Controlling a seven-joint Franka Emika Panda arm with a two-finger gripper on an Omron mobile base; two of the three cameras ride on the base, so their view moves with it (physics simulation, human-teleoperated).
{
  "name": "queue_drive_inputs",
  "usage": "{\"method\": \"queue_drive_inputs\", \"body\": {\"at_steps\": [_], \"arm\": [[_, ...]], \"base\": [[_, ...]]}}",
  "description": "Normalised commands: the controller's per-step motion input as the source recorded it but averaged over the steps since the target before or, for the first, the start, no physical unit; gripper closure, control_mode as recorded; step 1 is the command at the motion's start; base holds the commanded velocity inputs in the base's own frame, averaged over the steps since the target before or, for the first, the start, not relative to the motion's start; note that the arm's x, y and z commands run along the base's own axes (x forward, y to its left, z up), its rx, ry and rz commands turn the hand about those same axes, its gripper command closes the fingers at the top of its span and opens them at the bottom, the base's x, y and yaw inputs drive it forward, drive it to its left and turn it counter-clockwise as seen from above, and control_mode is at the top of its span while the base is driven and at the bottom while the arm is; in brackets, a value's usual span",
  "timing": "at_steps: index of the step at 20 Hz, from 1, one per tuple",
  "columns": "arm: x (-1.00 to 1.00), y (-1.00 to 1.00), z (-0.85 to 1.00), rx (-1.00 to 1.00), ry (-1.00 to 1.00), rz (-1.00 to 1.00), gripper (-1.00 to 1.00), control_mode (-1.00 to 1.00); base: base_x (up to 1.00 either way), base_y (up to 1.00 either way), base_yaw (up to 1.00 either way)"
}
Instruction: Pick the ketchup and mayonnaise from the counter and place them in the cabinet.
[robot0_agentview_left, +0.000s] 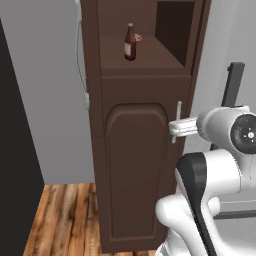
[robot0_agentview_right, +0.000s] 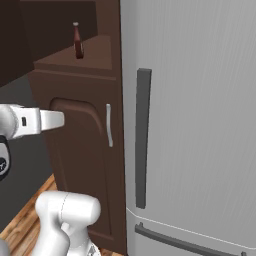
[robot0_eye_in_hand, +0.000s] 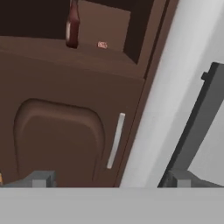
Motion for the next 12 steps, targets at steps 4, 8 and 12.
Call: {"method": "queue_drive_inputs", "body": {"at_steps": [4, 8, 12], "arm": [[-0.38, 0.00, -0.44, 0.08, 0.14, 0.00, -1.00, -1.00], [-0.32, 0.00, -0.52, 0.03, 0.14, 0.00, -1.00, -1.00], [-0.33, 0.00, -0.53, 0.00, 0.09, 0.00, -1.00, -1.00]], "base": [[0.00, 0.00, 0.00], [0.00, 0.00, 0.00], [0.00, 0.00, 0.00]]}}
